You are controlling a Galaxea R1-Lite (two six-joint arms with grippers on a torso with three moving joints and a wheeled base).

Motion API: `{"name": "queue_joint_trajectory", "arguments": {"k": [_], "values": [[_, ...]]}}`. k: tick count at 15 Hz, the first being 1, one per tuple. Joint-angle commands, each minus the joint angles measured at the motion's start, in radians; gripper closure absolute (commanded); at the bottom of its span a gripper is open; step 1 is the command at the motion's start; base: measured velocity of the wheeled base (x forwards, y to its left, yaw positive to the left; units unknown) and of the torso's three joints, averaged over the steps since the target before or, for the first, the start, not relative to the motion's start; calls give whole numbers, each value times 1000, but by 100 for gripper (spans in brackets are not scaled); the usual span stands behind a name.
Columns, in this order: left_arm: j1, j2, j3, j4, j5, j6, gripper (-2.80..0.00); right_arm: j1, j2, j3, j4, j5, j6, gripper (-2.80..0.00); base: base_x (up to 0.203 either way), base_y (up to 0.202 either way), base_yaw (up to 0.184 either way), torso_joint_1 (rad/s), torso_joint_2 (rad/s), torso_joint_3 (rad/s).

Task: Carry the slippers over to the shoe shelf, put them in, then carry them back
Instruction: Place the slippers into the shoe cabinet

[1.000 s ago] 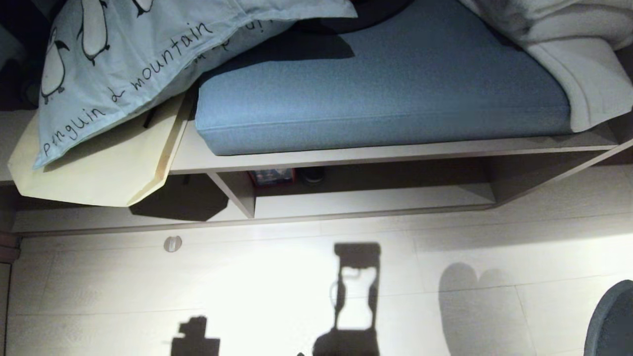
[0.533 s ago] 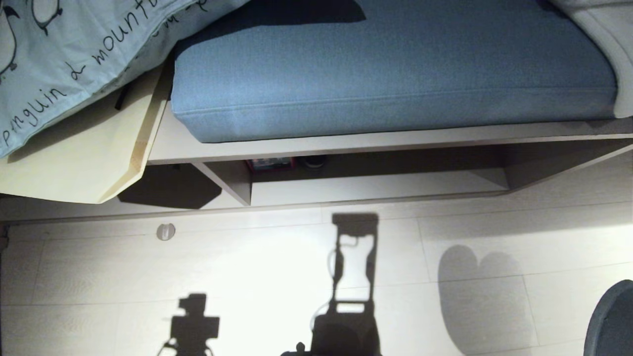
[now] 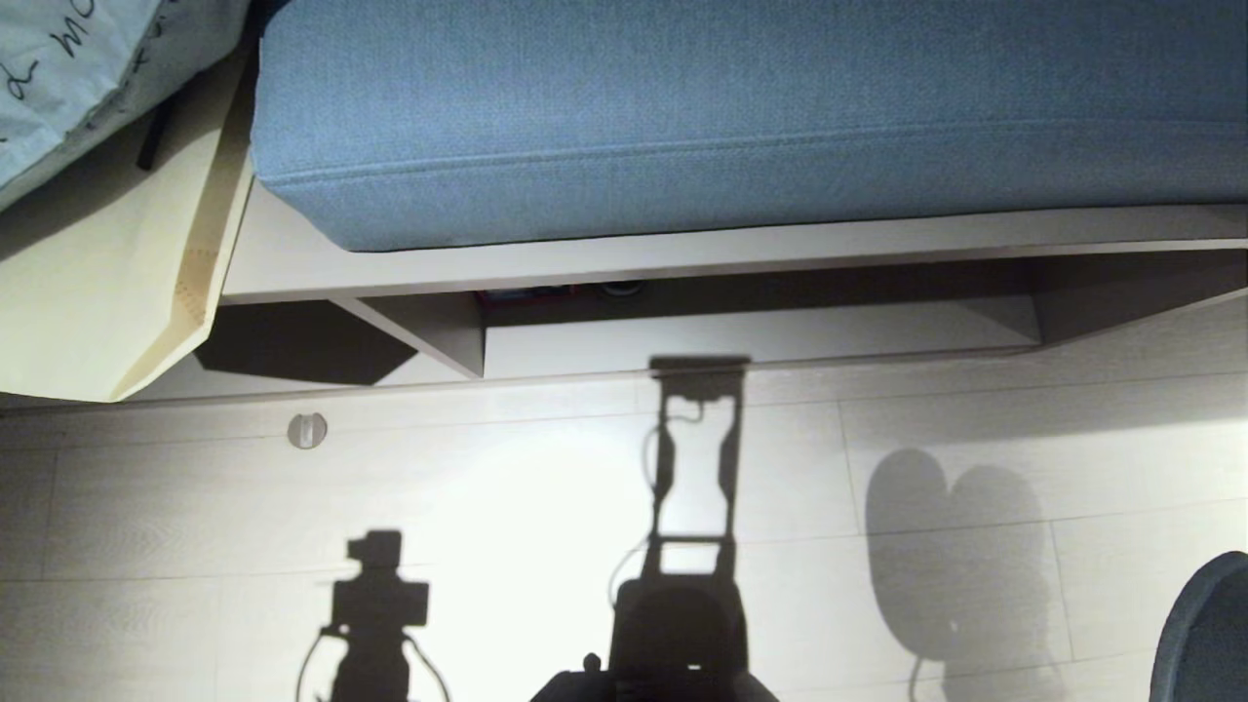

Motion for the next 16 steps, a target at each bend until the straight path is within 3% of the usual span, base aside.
{"name": "queue_joint_trajectory", "arguments": {"k": [1, 16], "values": [[0, 1, 0, 0, 0, 0, 0, 0, 0, 2, 0, 0, -1, 0, 0, 0, 0, 7, 2, -199], [0, 1, 0, 0, 0, 0, 0, 0, 0, 2, 0, 0, -2, 0, 0, 0, 0, 2, 1, -197]]}}
